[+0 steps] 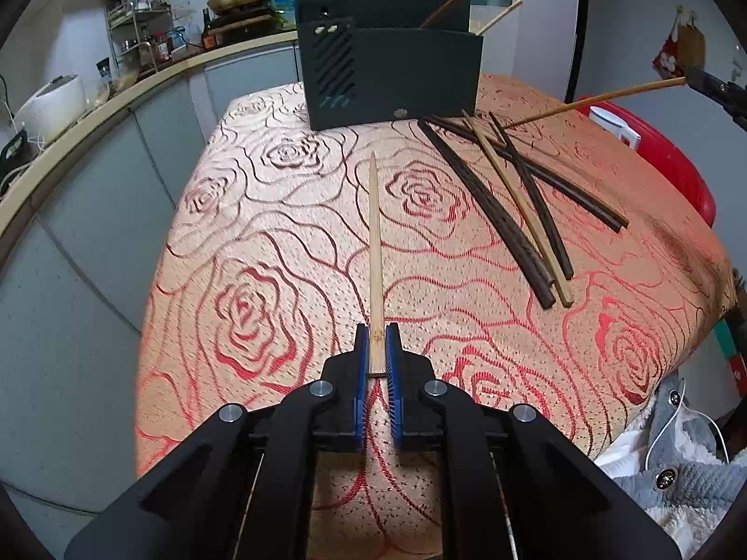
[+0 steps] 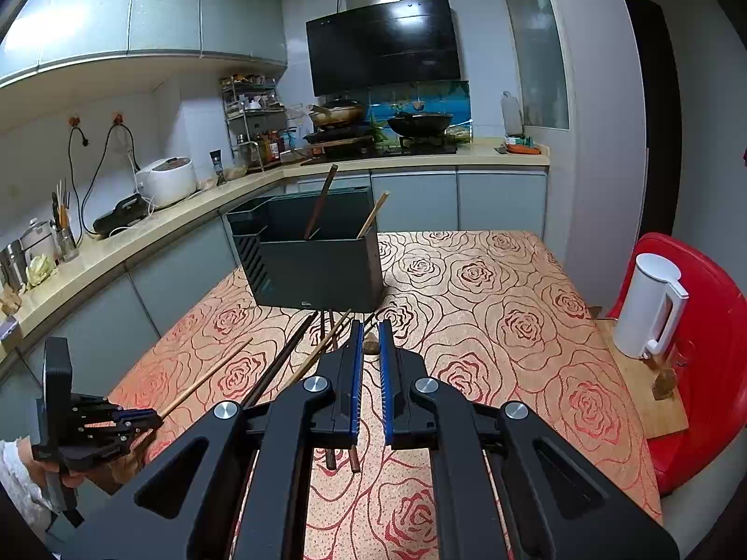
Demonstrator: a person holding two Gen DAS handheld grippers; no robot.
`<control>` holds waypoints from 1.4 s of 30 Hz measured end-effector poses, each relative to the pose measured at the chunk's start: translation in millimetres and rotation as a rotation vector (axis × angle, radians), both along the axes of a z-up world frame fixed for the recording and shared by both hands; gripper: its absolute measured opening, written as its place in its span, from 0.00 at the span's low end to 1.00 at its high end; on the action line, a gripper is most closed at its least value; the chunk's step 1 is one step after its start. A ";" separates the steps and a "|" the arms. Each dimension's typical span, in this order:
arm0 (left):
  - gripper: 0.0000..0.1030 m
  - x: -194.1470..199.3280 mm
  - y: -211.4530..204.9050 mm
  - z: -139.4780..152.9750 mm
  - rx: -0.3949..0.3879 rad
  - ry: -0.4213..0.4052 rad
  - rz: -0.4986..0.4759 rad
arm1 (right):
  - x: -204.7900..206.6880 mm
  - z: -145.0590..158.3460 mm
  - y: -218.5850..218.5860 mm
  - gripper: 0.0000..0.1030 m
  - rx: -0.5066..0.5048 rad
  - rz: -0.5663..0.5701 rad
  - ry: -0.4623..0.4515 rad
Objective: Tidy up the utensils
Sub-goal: 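Lift both chopsticks and lower them into the dark green holder with both tools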
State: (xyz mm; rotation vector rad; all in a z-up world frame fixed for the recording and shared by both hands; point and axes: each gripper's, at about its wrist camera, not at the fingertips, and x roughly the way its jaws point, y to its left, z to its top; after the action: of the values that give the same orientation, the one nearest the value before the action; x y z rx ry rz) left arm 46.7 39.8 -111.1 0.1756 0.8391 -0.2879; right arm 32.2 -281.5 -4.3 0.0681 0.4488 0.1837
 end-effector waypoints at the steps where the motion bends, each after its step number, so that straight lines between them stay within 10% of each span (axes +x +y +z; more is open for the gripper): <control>1: 0.07 0.0 0.2 3.5 0.001 -0.008 0.001 | -0.1 1.6 0.0 0.07 -0.002 0.000 -0.004; 17: 0.07 13.8 5.0 116.9 -0.042 -0.207 -0.008 | 18.4 35.1 3.1 0.07 0.009 0.031 -0.062; 42: 0.07 70.1 0.3 165.2 -0.072 -0.198 -0.003 | 56.8 78.2 9.2 0.07 0.040 0.061 -0.083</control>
State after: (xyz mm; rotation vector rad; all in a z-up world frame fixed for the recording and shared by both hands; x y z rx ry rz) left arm 116.8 40.1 54.1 0.1355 0.6314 -0.2976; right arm 89.0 -272.3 73.9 0.0857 0.3648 0.2548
